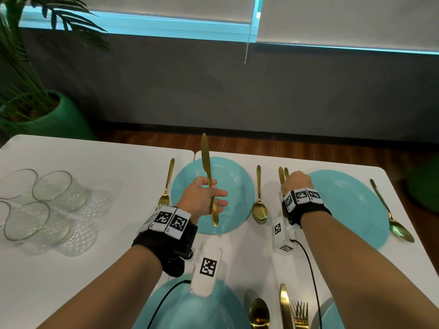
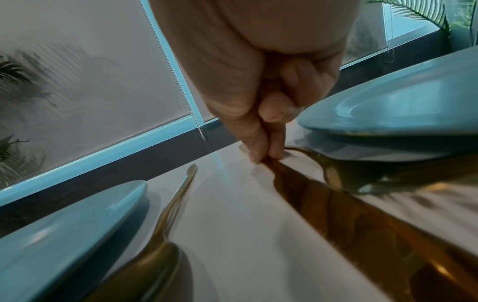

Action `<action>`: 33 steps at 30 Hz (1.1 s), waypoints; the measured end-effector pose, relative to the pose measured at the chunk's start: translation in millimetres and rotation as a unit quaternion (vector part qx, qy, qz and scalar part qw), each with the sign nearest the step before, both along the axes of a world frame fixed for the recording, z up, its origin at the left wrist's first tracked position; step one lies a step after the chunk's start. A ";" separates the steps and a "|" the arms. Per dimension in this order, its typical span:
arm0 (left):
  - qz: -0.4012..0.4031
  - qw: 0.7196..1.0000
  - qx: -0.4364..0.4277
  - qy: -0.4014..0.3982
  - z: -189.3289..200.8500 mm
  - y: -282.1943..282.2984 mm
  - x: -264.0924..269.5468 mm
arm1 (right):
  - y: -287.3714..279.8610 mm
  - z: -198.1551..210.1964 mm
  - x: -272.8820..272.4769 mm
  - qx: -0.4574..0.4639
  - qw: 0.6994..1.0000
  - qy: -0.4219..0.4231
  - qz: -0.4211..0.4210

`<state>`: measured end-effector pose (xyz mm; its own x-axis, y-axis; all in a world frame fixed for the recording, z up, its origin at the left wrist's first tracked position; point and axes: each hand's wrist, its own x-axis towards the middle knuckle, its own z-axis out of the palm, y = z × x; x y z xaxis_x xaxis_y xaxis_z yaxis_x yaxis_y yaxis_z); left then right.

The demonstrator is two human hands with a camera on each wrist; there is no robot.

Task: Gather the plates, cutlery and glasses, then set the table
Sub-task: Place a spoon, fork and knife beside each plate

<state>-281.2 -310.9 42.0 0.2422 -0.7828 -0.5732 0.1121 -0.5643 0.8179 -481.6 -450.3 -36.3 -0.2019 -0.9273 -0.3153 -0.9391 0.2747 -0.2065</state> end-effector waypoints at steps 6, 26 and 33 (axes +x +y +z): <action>0.000 1.000 0.005 -0.002 -1.1 1.9 0.0 | 0.6 -1.7 -0.6 -0.007 1.000 -0.004 0.000; -0.031 0.998 0.045 -0.020 22.1 54.9 63.8 | 129.6 109.1 129.4 -0.149 0.773 -0.055 0.615; -0.008 0.999 0.044 0.008 53.6 88.7 124.0 | 163.9 126.2 184.3 -0.109 0.812 -0.032 0.573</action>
<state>-157.2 -222.2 95.5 0.2201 -0.7324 -0.6443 0.1161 -0.6362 0.7628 -297.3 -286.4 90.0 0.8426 -0.5302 -0.0944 -0.5380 -0.8208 -0.1919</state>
